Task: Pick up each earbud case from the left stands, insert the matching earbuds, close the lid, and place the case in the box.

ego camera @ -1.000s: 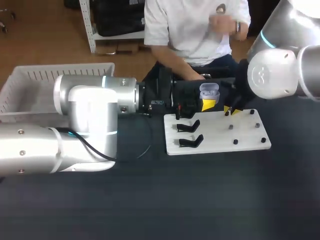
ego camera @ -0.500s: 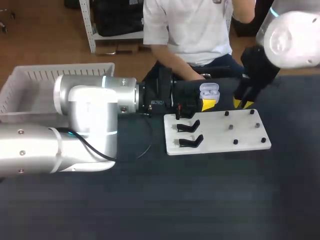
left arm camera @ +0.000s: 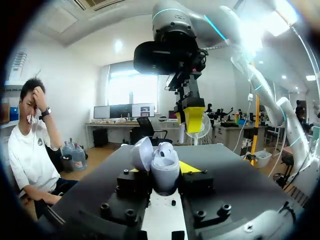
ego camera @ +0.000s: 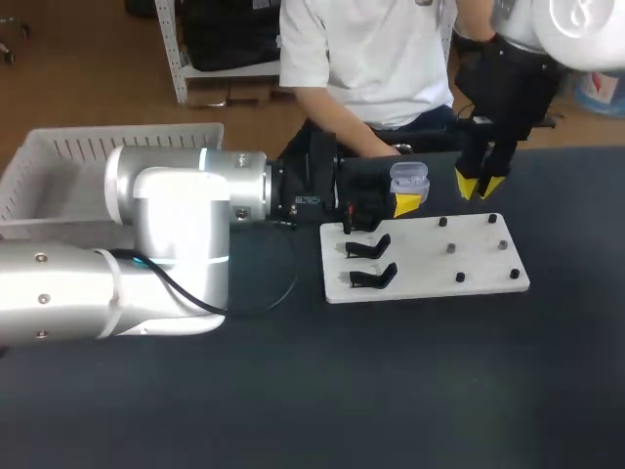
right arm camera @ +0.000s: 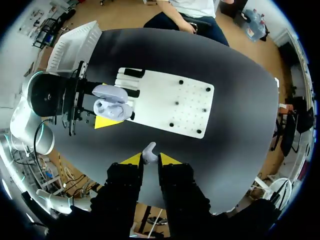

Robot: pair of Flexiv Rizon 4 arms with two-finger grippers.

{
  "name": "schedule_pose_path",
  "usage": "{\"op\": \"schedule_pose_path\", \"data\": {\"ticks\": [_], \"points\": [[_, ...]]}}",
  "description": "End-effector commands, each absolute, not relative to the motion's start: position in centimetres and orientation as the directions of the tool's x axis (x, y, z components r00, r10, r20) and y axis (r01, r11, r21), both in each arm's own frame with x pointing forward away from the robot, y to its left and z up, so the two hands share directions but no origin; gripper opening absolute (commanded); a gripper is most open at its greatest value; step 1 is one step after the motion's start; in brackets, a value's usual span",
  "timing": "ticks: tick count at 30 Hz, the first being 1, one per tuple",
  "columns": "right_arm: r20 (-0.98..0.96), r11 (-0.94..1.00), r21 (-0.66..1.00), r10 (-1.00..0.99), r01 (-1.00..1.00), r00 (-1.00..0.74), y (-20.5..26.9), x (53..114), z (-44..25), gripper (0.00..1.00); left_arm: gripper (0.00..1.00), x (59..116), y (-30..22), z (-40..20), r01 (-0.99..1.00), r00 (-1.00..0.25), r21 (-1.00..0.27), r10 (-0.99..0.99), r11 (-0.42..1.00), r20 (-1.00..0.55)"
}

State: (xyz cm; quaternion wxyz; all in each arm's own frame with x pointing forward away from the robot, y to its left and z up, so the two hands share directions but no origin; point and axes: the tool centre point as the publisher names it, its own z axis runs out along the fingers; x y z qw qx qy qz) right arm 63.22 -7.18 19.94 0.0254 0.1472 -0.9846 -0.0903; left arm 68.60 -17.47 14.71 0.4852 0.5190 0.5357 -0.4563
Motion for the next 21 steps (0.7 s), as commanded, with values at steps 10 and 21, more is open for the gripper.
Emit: {"op": "schedule_pose_path", "data": {"ticks": [10,21], "points": [[-0.082,0.890,0.140,-0.426,-0.434,-0.901,-2.2,61.6,23.8,0.00,0.00,68.5,-17.5,14.6,0.999,0.015,0.020,0.106,0.050,-0.994],[-0.145,0.853,0.110,-0.494,-0.510,-0.857,0.4,63.3,23.1,0.00,0.00,68.5,-17.5,14.6,0.999,0.015,0.020,0.106,0.050,-0.994]]}}
